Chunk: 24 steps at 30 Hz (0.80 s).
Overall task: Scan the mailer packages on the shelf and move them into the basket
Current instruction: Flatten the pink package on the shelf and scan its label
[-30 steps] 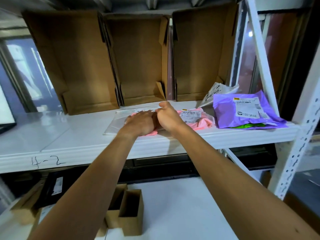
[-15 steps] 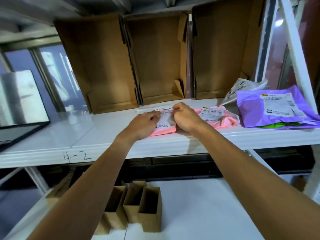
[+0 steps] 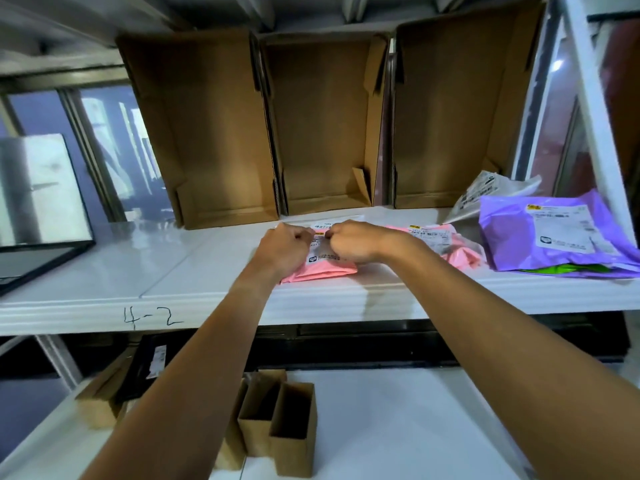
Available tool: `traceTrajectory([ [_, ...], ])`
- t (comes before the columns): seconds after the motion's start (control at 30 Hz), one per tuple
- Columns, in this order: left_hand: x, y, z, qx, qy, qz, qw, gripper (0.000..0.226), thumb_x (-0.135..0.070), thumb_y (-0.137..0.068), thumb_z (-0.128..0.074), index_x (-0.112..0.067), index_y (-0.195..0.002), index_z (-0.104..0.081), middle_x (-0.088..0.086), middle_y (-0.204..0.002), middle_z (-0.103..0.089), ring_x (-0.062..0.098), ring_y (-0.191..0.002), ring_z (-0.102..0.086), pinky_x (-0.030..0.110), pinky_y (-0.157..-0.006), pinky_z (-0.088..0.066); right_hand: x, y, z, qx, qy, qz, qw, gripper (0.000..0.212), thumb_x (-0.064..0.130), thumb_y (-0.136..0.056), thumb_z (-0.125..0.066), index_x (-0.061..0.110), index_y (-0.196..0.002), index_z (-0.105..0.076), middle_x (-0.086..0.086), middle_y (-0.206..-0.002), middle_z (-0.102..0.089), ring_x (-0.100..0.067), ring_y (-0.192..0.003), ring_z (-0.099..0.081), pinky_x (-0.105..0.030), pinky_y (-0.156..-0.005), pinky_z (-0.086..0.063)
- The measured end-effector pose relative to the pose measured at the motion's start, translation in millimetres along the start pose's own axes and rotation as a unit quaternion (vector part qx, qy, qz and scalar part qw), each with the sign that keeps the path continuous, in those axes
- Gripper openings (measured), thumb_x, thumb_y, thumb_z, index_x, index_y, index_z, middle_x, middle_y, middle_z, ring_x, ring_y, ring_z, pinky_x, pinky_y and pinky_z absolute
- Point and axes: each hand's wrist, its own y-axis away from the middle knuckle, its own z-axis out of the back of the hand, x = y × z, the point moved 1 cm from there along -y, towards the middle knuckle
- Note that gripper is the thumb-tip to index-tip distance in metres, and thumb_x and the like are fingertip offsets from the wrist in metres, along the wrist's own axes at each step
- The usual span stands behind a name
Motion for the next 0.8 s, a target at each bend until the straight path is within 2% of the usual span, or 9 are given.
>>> traceTrajectory([
  [0.07, 0, 0, 0, 0.011, -0.001, -0.007, 1.000, 0.039, -0.034, -0.101, -0.045, -0.033, -0.075, -0.074, -0.001, -0.080, -0.071, 0.022, -0.078, -0.063, 0.027, -0.067, -0.044, 8, -8, 0, -0.004, 0.024, -0.001, 1.000, 0.035, 0.024, -0.103, -0.040, 0.017, -0.132, -0.059, -0.009, -0.124, -0.058, -0.030, -0.112, -0.054, -0.039, -0.097, -0.045],
  [0.1, 2, -2, 0, 0.013, -0.005, -0.012, 1.000, 0.039, -0.030, -0.101, -0.044, -0.033, -0.076, -0.074, 0.001, -0.090, -0.074, 0.024, -0.084, -0.064, 0.029, -0.073, -0.048, 10, -14, -4, -0.005, 0.037, 0.001, 0.999, 0.037, 0.023, -0.101, -0.037, 0.016, -0.131, -0.058, -0.011, -0.129, -0.058, -0.029, -0.113, -0.054, -0.040, -0.096, -0.045],
  [0.17, 5, -3, -1, 0.018, -0.020, -0.016, 1.000, 0.037, -0.025, -0.099, -0.041, -0.037, -0.090, -0.075, 0.003, -0.096, -0.076, 0.023, -0.083, -0.067, 0.032, -0.081, -0.054, 12, -18, -19, -0.032, 0.058, 0.014, 0.998, 0.042, 0.025, -0.100, -0.032, 0.014, -0.136, -0.052, -0.014, -0.143, -0.052, -0.031, -0.124, -0.050, -0.041, -0.102, -0.041],
  [0.27, 5, -4, -5, 0.038, -0.039, -0.028, 0.998, 0.035, -0.022, -0.102, -0.037, -0.034, -0.108, -0.070, 0.008, -0.091, -0.076, 0.022, -0.063, -0.067, 0.030, -0.069, -0.054, 11, -14, -36, -0.075, 0.092, 0.028, 0.993, 0.048, 0.028, -0.105, -0.025, 0.013, -0.149, -0.039, -0.012, -0.155, -0.039, -0.029, -0.141, -0.036, -0.044, -0.117, -0.026],
  [0.37, 3, -4, -7, 0.051, -0.052, -0.041, 0.996, 0.039, -0.018, -0.104, -0.035, -0.030, -0.133, -0.058, 0.011, -0.101, -0.072, 0.023, -0.059, -0.062, 0.029, -0.063, -0.049, 8, -20, -37, -0.079, 0.097, 0.031, 0.992, 0.053, 0.031, -0.106, -0.025, 0.013, -0.155, -0.028, -0.011, -0.160, -0.031, -0.028, -0.146, -0.029, -0.042, -0.120, -0.021],
  [0.43, 3, -6, -5, 0.067, -0.044, -0.037, 0.996, 0.041, -0.018, -0.105, -0.034, -0.029, -0.141, -0.052, 0.010, -0.113, -0.067, 0.019, -0.061, -0.060, 0.029, -0.062, -0.046, 10, -23, -37, -0.069, 0.112, 0.037, 0.991, 0.054, 0.031, -0.105, -0.027, 0.013, -0.156, -0.027, -0.011, -0.161, -0.029, -0.028, -0.147, -0.026, -0.043, -0.121, -0.020],
  [0.57, 0, -8, -5, 0.089, -0.061, -0.024, 0.994, 0.042, -0.022, -0.107, -0.032, -0.027, -0.146, -0.047, 0.008, -0.139, -0.056, 0.019, -0.078, -0.061, 0.032, -0.077, -0.051, 5, -27, -38, -0.050, 0.148, 0.046, 0.987, 0.054, 0.030, -0.104, -0.027, 0.016, -0.156, -0.027, -0.011, -0.162, -0.025, -0.029, -0.149, -0.022, -0.045, -0.122, -0.016],
  [0.7, -3, -5, -4, 0.099, -0.121, -0.020, 0.987, 0.041, -0.026, -0.107, -0.030, -0.028, -0.145, -0.048, 0.007, -0.145, -0.053, 0.025, -0.106, -0.060, 0.035, -0.099, -0.047, 6, -25, -36, -0.048, 0.131, 0.039, 0.989, 0.053, 0.028, -0.104, -0.026, 0.014, -0.156, -0.027, -0.011, -0.162, -0.025, -0.028, -0.149, -0.021, -0.044, -0.122, -0.016],
  [0.8, -6, 0, -2, 0.100, -0.153, -0.014, 0.983, 0.042, -0.026, -0.106, -0.031, -0.026, -0.145, -0.047, 0.004, -0.148, -0.050, 0.026, -0.121, -0.055, 0.034, -0.105, -0.041, 7, -23, -36, -0.057, 0.104, 0.034, 0.992, 0.052, 0.027, -0.105, -0.027, 0.014, -0.155, -0.029, -0.011, -0.162, -0.027, -0.028, -0.149, -0.024, -0.043, -0.122, -0.018],
])
